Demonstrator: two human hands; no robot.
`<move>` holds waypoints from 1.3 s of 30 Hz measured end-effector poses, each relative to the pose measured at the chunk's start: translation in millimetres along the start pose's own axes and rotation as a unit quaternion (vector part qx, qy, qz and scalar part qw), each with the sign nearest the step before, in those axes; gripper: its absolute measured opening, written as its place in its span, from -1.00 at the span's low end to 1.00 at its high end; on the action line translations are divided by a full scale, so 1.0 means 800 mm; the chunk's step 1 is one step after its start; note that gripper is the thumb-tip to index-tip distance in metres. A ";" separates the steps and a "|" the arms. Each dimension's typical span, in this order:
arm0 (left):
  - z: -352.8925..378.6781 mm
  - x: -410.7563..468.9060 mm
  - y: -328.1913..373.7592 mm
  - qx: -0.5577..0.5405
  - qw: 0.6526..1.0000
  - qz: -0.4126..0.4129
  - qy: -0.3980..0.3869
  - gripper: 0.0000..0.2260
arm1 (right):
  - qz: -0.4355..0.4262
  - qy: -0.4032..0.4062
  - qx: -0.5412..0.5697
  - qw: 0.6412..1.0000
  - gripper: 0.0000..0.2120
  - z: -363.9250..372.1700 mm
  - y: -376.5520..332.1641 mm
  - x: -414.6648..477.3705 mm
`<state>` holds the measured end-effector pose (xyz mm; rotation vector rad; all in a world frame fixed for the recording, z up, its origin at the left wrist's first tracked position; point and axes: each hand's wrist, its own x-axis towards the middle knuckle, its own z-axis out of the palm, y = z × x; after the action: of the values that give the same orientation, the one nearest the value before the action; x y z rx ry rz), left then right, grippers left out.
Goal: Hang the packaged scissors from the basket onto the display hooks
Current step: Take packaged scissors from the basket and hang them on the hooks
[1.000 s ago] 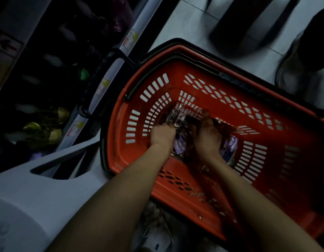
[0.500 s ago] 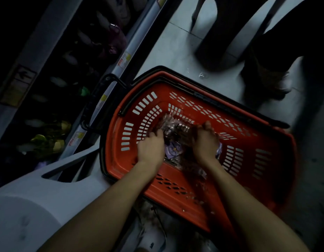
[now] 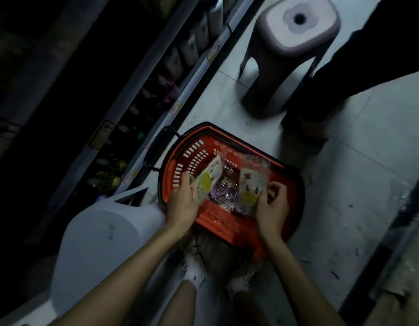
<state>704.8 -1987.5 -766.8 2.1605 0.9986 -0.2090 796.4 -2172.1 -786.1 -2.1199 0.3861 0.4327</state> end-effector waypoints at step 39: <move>-0.325 -0.446 0.528 -0.021 0.660 0.741 -0.125 -0.62 | -0.011 0.126 0.546 0.828 -0.86 -0.608 -0.403 -0.426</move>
<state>723.5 -2202.7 -195.5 2.1185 -1.0533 0.3123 708.9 -2367.9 -145.3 -1.0335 0.5790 -0.1137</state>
